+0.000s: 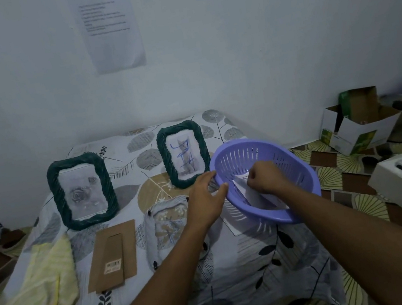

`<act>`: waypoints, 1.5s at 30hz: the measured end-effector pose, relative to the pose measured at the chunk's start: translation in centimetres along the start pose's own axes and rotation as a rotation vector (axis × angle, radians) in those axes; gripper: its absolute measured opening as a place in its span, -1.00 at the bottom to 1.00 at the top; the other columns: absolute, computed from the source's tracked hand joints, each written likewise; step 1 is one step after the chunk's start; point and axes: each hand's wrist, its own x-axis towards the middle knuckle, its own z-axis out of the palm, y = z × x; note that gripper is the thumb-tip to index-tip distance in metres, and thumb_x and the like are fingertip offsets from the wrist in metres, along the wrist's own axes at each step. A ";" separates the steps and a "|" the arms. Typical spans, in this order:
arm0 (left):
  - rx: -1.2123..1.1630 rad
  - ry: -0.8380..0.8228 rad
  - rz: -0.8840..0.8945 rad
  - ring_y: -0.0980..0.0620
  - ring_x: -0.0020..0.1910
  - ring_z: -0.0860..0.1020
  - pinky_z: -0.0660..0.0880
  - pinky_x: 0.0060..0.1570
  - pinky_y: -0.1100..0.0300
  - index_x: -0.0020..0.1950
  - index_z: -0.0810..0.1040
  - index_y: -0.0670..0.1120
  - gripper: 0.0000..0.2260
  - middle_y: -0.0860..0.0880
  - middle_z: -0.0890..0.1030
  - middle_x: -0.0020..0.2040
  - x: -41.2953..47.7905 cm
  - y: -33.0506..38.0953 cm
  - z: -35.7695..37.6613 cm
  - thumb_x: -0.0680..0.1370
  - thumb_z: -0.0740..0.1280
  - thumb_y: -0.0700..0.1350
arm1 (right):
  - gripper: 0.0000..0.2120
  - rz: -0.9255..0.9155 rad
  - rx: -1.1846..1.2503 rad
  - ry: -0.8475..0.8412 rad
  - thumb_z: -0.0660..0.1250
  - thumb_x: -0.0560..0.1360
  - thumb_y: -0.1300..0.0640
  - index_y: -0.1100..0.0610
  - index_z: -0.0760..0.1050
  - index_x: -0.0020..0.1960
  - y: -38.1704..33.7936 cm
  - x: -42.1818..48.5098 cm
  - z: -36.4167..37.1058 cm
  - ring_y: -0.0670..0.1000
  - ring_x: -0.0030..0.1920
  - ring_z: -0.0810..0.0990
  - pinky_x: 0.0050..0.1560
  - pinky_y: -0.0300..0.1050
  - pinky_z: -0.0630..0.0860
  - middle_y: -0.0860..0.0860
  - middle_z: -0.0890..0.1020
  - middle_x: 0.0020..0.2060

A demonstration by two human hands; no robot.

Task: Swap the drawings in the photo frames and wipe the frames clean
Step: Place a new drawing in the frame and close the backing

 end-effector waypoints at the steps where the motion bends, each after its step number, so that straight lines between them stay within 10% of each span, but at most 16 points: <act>1: 0.001 -0.007 0.003 -0.03 0.31 0.43 0.40 0.31 -0.06 0.41 0.40 -0.08 -0.55 -0.04 0.42 0.40 0.0 0.0 -0.1 0.56 0.33 0.03 | -0.73 0.010 0.061 0.031 0.27 0.47 0.18 0.20 0.43 -0.40 -0.1 -0.1 -0.5 0.19 -0.31 0.55 -0.29 -0.05 0.43 0.16 0.47 -0.45; 10: -0.430 0.023 -0.265 -0.02 -0.02 0.58 0.51 0.01 0.04 0.36 0.41 -0.06 -0.67 -0.10 0.64 0.10 0.7 1.2 -4.8 0.61 0.24 -0.01 | -0.81 -0.001 1.030 0.006 0.29 0.55 0.16 0.09 0.51 -0.24 -5.6 -4.0 -4.6 0.04 -0.28 0.45 -0.32 -0.16 0.34 0.05 0.56 -0.27; 19: -0.574 0.112 -0.341 -0.02 -0.13 0.62 0.57 -0.24 0.18 0.24 0.48 -0.08 -0.70 -0.12 0.62 0.03 -3.1 -2.5 -12.5 0.52 0.39 -0.21 | -0.94 0.026 1.289 -0.250 0.28 0.56 0.26 0.17 0.51 -0.08 -12.8 -6.7 1.9 0.13 -0.08 0.53 -0.09 0.03 0.47 0.16 0.59 -0.05; 24: -0.424 0.249 -0.340 -0.09 -0.05 0.59 0.59 -0.09 0.02 0.13 0.53 -0.08 -0.69 -0.09 0.60 0.02 -5.2 -5.5 -13.9 0.44 0.45 -0.30 | -0.81 -0.018 1.040 -0.144 0.33 0.49 0.33 0.12 0.45 0.04 -13.4 -7.3 6.1 0.07 -0.14 0.54 -0.22 -0.08 0.48 0.07 0.59 -0.10; 28: -0.015 0.191 -0.183 0.04 -0.22 0.54 0.53 -0.24 0.25 -0.02 0.57 -0.06 -0.79 -0.09 0.56 -0.07 -6.4 -8.0 -12.4 0.41 0.48 -0.25 | -0.72 -0.239 0.510 0.045 0.36 0.44 0.23 0.00 0.49 0.11 -11.9 -7.3 8.6 0.03 -0.16 0.55 -0.19 -0.15 0.46 -0.01 0.57 -0.22; 33: 0.327 0.151 0.035 0.08 0.08 0.47 0.40 0.10 0.33 0.07 0.63 -0.14 -0.81 0.00 0.50 0.14 -6.9 -10.1 -11.2 0.47 0.43 -0.18 | -0.64 -0.310 0.110 0.125 0.31 0.47 -0.01 0.01 0.46 0.25 -10.7 -7.2 10.5 0.08 0.14 0.46 0.05 -0.04 0.46 0.03 0.54 0.07; 45: 0.396 0.150 0.034 0.02 0.23 0.40 0.20 0.19 0.28 0.20 0.61 -0.10 -0.72 -0.03 0.56 0.25 -7.2 -11.0 -11.3 0.50 0.40 -0.07 | -0.75 -0.428 0.259 0.200 0.34 0.46 0.01 0.04 0.60 0.11 -8.3 -6.6 12.2 -0.02 0.07 0.43 0.08 -0.09 0.42 -0.05 0.45 0.06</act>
